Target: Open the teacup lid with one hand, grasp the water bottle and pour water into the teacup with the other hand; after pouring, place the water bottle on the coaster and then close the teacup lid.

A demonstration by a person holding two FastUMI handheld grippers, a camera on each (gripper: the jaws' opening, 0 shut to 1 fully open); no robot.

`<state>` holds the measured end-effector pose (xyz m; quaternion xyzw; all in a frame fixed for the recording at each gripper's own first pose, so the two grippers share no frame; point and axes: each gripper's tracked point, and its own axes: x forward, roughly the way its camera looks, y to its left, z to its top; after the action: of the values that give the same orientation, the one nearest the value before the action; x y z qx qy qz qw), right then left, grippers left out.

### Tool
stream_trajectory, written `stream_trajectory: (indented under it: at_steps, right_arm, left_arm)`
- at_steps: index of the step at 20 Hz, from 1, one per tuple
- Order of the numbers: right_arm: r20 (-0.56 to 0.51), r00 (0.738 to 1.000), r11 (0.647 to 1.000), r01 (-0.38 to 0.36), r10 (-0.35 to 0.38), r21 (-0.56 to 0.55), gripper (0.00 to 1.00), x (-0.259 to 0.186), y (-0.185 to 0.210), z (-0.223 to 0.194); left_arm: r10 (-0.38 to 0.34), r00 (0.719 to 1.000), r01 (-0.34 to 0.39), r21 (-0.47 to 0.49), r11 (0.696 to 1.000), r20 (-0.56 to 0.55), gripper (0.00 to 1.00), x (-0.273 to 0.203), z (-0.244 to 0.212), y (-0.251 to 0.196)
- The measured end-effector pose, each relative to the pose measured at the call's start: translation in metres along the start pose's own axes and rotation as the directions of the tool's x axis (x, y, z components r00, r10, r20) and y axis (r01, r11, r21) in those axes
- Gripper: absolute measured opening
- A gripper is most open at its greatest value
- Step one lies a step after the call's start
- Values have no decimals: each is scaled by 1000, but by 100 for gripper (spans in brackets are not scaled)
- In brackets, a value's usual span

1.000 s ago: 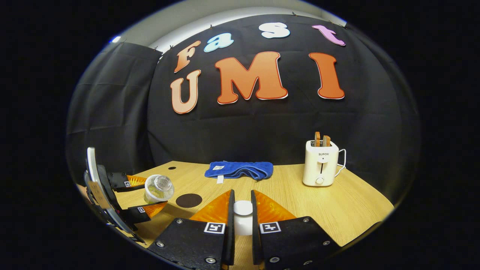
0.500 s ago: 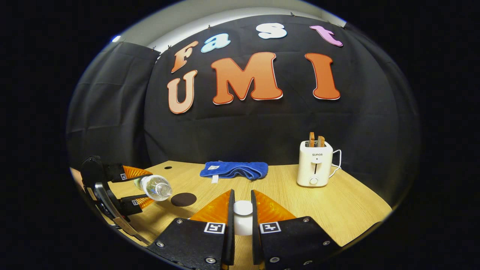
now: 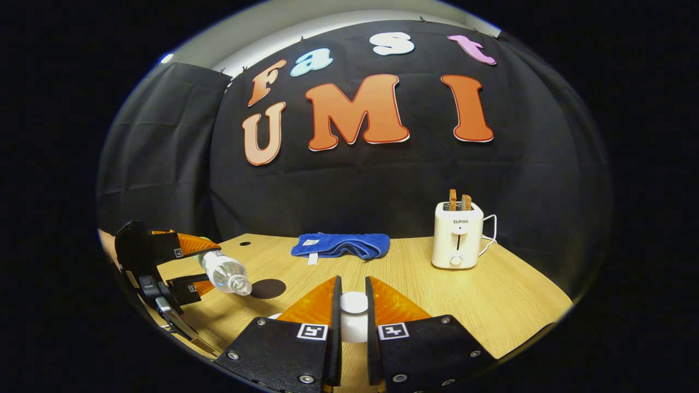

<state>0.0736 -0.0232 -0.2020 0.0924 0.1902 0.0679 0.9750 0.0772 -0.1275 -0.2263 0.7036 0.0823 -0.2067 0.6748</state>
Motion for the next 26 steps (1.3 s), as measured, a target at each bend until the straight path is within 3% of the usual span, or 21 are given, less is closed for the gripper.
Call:
stream_trajectory:
  at_steps: [8,26]
  right_arm:
    - [-5,1000,1000,-12,12,0,19,-2,3,-4]
    - [-1,999,999,-53,53,-9,19,-6,8,-5]
  left_arm:
    - [39,999,-42,147,988,22,63,-3,14,10]
    - [82,996,-86,335,938,25,63,2,21,46]
